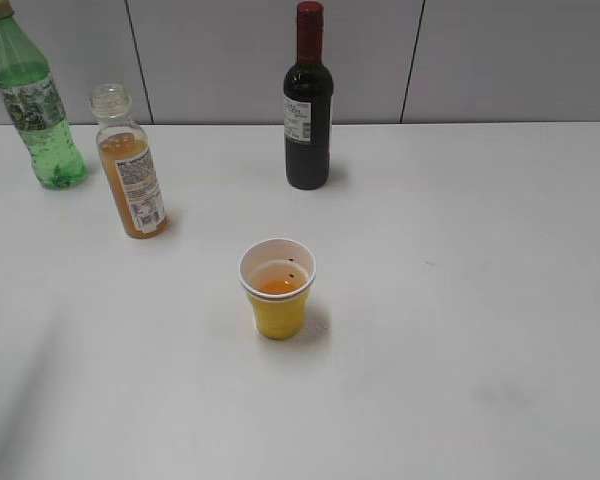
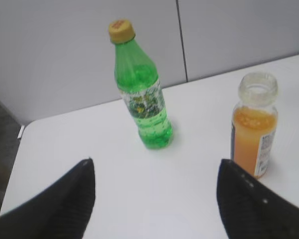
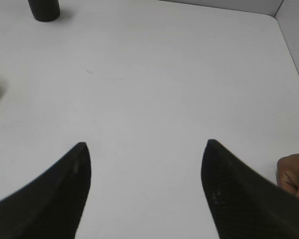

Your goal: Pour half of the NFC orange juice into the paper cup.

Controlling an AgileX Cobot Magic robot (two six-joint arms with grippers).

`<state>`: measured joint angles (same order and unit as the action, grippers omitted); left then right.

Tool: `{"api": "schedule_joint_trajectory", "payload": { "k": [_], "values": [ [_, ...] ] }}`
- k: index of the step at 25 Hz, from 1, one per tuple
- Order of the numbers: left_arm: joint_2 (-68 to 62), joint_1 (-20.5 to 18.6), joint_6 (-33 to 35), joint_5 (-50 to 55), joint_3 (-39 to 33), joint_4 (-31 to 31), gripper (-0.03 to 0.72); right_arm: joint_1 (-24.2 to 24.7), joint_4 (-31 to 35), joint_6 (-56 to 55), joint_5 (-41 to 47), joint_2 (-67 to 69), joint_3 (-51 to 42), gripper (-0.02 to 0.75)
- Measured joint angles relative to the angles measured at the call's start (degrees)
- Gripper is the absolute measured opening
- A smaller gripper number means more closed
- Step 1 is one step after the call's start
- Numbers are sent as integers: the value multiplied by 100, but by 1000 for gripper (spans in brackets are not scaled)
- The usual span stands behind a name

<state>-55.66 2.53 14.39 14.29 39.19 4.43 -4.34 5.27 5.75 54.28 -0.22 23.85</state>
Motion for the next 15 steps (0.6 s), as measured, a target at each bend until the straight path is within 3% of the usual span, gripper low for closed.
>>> {"api": "schedule_joint_trajectory", "payload": {
  "k": [10, 15],
  "values": [
    [1372, -92, -168, 2498, 18, 159, 576, 0, 0, 0, 0, 0, 0, 526],
    [2284, -92, -185, 3183, 22, 676, 584, 0, 0, 0, 0, 0, 0, 526]
  ]
}}
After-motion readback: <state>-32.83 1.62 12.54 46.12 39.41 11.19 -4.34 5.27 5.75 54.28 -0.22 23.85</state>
